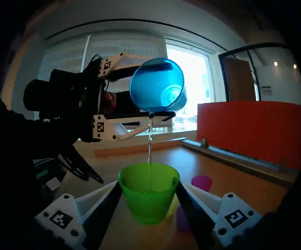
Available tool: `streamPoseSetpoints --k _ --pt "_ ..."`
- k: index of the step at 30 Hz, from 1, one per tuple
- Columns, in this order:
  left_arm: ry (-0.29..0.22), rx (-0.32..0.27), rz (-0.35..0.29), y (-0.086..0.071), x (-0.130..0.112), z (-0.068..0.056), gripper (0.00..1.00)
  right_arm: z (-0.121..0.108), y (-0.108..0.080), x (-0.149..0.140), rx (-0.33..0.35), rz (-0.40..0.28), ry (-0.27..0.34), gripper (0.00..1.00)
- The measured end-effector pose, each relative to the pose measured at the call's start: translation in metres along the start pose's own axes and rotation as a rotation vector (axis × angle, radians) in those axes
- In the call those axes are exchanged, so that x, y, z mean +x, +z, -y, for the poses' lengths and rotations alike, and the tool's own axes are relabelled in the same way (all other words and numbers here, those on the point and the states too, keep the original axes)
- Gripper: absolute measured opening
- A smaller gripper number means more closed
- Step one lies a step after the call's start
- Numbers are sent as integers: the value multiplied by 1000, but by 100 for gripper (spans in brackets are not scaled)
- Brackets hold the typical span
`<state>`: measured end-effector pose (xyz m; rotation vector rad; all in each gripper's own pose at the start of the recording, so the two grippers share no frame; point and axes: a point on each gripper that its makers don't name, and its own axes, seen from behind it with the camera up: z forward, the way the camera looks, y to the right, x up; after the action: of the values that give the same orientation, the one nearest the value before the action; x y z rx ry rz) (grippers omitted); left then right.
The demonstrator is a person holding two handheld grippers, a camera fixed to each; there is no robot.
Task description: Pour water
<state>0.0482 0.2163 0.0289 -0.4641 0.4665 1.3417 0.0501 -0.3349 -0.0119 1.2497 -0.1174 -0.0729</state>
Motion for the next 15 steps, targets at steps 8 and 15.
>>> streamPoseSetpoints --k 8,15 --pt "30 7 -3 0 4 1 84 0 0 1 -2 -4 0 90" --pt "84 13 5 0 3 4 84 0 0 1 -4 -3 -1 90"
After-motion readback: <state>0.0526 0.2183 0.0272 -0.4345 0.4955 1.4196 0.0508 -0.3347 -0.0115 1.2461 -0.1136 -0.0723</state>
